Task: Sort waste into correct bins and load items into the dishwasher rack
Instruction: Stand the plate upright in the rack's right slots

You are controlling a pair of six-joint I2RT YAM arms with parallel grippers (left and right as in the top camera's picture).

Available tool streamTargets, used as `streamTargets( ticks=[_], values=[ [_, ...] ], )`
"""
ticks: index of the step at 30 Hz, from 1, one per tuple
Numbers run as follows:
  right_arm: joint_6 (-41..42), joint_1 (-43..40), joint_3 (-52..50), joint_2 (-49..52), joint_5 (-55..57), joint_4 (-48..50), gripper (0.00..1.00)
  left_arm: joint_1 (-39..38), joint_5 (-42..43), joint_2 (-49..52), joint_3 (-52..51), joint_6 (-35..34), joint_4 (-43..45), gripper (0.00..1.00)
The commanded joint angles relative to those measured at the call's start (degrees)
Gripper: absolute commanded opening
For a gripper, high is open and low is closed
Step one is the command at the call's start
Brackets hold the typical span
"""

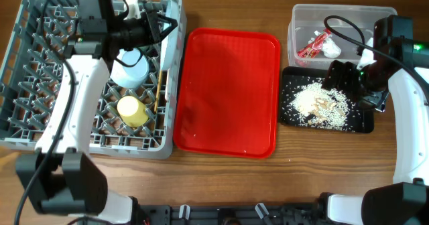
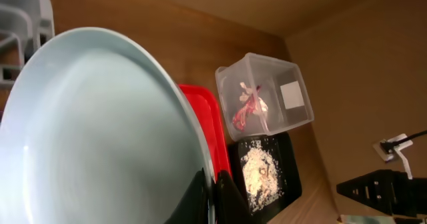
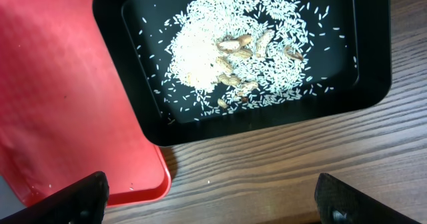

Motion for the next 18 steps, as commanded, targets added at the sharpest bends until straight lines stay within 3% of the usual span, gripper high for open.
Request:
streamTargets(
  ticks=[1, 3, 5, 10, 15, 18],
  values=[
    [-0.24, -0.17, 1.11, -0.85, -0.24, -0.02, 1.0, 1.42, -0.22, 3.02, 0.92, -1.2, 0.2, 0.04],
    [-0.24, -0.17, 1.11, -0.85, -0.24, 0.0, 1.0, 1.99, -1.79, 3.76, 0.92, -1.16, 0.24, 0.09],
    [-0.26, -0.17, 1.11, -0.85, -0.24, 0.15, 1.0, 2.54, -3.52, 3.87, 0.92, -0.55, 0.52, 0.35],
    [-0.28, -0.17, 1.11, -0.85, -0.26, 1.01, 1.0, 4.07, -5.4, 3.82, 0.92, -0.55, 3.19, 0.53],
    [-3.69, -0.15, 1.11, -0.85, -4.55, 2.95, 1.0, 6.91, -6.19, 1.27, 0.98, -0.5, 2.21, 0.54],
    [-6.56, 0.59, 1.11, -0.85, -10.93, 6.93, 1.0, 6.91, -12.76, -0.74, 0.98, 3.26, -2.75, 0.54]
  ],
)
